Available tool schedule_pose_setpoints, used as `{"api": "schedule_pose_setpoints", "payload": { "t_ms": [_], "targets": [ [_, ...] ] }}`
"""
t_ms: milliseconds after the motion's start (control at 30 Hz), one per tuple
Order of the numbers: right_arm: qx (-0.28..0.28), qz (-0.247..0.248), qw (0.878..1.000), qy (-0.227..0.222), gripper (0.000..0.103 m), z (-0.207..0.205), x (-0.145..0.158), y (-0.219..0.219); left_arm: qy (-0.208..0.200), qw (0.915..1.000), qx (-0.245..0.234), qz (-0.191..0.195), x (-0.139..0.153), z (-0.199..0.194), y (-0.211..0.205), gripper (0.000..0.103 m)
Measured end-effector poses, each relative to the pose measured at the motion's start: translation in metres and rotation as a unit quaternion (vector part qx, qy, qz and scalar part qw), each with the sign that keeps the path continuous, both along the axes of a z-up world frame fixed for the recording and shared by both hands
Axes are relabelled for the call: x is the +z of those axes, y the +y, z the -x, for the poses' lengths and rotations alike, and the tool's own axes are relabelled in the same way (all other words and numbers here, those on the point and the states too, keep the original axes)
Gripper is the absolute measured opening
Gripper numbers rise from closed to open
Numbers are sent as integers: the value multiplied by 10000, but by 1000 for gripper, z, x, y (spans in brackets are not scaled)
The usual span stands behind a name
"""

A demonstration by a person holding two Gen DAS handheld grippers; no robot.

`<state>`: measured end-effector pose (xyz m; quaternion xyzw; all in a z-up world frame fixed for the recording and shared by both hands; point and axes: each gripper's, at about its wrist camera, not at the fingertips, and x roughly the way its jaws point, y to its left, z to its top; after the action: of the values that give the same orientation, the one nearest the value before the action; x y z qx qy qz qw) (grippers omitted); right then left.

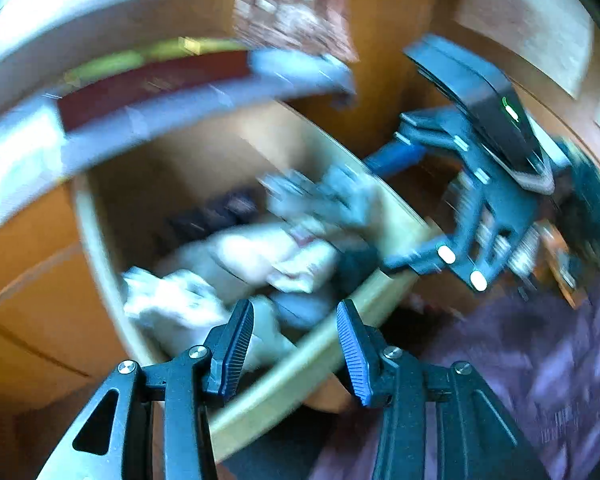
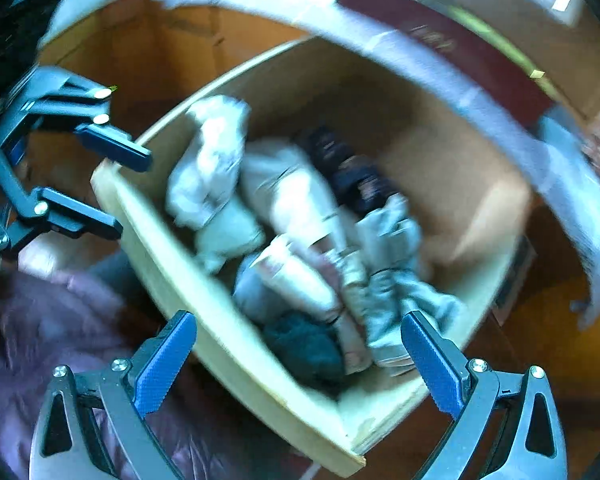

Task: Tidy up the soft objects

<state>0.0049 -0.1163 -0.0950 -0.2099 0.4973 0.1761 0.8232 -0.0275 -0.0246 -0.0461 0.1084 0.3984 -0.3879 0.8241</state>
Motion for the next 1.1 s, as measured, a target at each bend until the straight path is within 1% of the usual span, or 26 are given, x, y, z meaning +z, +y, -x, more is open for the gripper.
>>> {"api": "schedule_pose_setpoints", "payload": {
  "t_ms": [33,67,100,133,200,267,333,367,400,433,467,500,533,600,633,667,700,733,800,833,867,900,933,1000,1067,1100],
  "targets": [
    [-126,0,9998,-164,103,-1,5,-2,-105,9997,197,51,3,-2,-1,44],
    [-273,28,9990,-354,103,-1,9,-3,-246,9984,503,60,5,-7,-4,44],
    [-495,24,9971,-580,103,-4,16,-4,-404,9959,804,59,8,-9,-3,44],
    [-600,-3,9958,-690,103,-6,21,-3,-586,9924,1077,98,12,-10,-2,44],
    [-968,45,9891,-1105,103,-12,28,-2,-869,9833,1595,133,18,-15,-1,44],
    [-1300,114,9809,-1445,103,-16,33,-4,-1267,9694,2104,57,27,-17,-5,44],
    [-1596,101,9731,-1661,103,-18,37,-7,-1375,9591,2464,225,28,-22,-6,45],
    [-1721,64,9695,-1746,103,-20,38,-9,-1337,9550,2628,309,32,-24,-2,46],
    [-1866,58,9657,-1805,103,-22,39,-11,-1274,9480,2886,415,32,-29,1,48],
    [-2003,42,9620,-1856,103,-24,37,-15,-1248,9433,3044,446,33,-31,3,56],
    [-2090,-6,9596,-1881,103,-27,36,-18,-1224,9403,3139,473,34,-34,2,64],
    [-2105,-34,9598,-1855,103,-31,35,-21,-1158,9377,3223,592,33,-38,4,66],
    [-2123,-10,9592,-1867,103,-33,38,-23,-1095,9351,3297,695,34,-39,8,67],
    [-2100,177,9569,-1999,103,-38,42,-25,-947,9314,3427,782,33,-48,11,67],
    [-2108,303,9541,-2104,103,-43,46,-27,-922,9266,3572,730,35,-54,12,67],
    [-2131,348,9509,-2218,103,-47,51,-30,-986,9219,3696,616,38,-56,11,67],
    [-2135,389,9481,-2323,103,-52,56,-32,-1067,9198,3744,494,41,-60,8,68],
    [-2137,426,9462,-2392,103,-56,59,-34,-1090,9198,3738,476,44,-60,7,70],
    [-2173,506,9400,-2580,103,-70,69,-38,-1039,9192,3752,589,48,-63,7,71],
    [-2245,497,9367,-2639,103,-78,75,-41,-1109,9170,3789,576,50,-64,5,71],
    [-2326,455,9335,-2690,103,-84,81,-43,-1165,9154,3814,551,52,-64,4,71],
    [-2459,307,9277,-2792,103,-91,89,-49,-1197,9159,3793,538,53,-64,2,71],
    [-2499,207,9255,-2837,103,-95,94,-52,-1247,9167,3760,527,55,-62,1,71],
    [-2692,-56,9184,-2898,103,-102,105,-60,-1376,9147,3775,425,55,-58,-1,71],
    [-2677,-613,9168,-2899,103,-95,112,-63,-1429,9082,3918,346,47,-55,3,72],
    [-2761,-736,9144,-2867,103,-92,110,-63,-1369,9098,3904,325,42,-54,6,72]
  ]
}}
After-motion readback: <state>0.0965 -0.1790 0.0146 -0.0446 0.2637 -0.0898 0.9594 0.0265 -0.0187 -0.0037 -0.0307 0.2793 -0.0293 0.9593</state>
